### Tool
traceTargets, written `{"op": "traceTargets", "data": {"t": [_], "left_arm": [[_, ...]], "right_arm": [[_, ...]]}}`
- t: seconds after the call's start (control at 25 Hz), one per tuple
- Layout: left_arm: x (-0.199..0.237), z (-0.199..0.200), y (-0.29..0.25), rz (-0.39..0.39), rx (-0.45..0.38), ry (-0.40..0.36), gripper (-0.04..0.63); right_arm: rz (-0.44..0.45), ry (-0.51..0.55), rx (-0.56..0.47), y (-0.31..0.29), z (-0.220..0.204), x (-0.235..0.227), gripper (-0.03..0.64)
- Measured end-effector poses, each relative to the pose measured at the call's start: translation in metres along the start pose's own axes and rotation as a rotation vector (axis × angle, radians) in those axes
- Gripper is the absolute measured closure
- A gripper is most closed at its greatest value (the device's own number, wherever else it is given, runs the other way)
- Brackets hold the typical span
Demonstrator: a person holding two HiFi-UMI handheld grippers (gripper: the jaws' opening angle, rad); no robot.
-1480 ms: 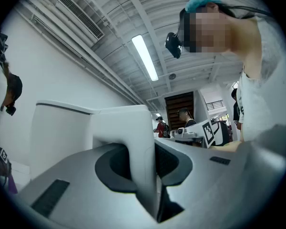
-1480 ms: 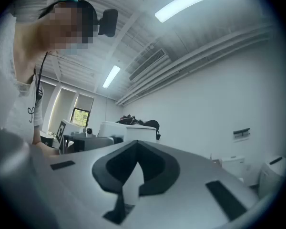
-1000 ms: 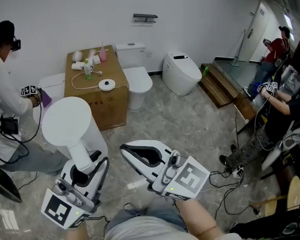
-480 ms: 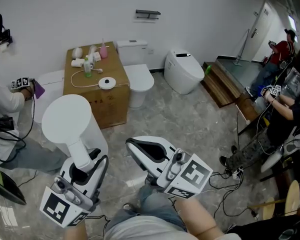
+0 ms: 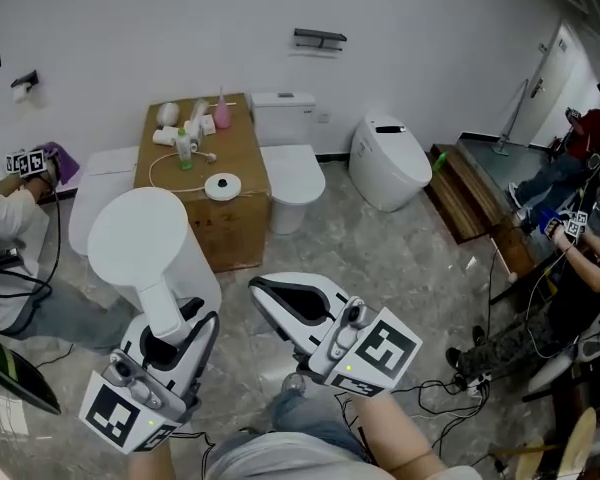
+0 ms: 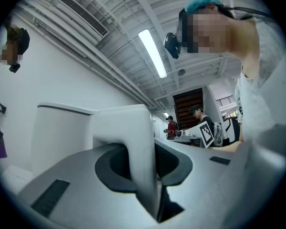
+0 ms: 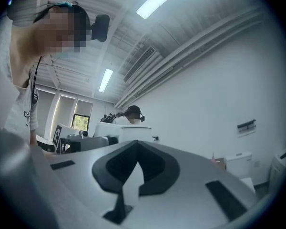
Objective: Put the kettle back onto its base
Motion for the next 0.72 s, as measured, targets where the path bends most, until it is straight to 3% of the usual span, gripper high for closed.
{"op": "traceTargets", "data": {"t": [0.4, 0.72], "left_arm": [[0.013, -0.021, -0.101, 0.131, -0.032, -0.014, 0.514], [0.025, -0.039, -0.145, 0.139, 0.000, -0.047, 0.514]], "right_arm": [[0.140, 0.006, 0.011, 0.010, 0.017, -0.113, 0.609], [0.167, -0.024, 0.014, 0.013, 0.008, -0.165, 0.609]]}}
Point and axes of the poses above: the fingertips, and each gripper's own axes: y backward along the fingers, x to its left, z out of its top, the point moved 7 cm from there along y, backward along the fingers, and after that the axes turned 6 degrees about -y, right-handed, at the moved point
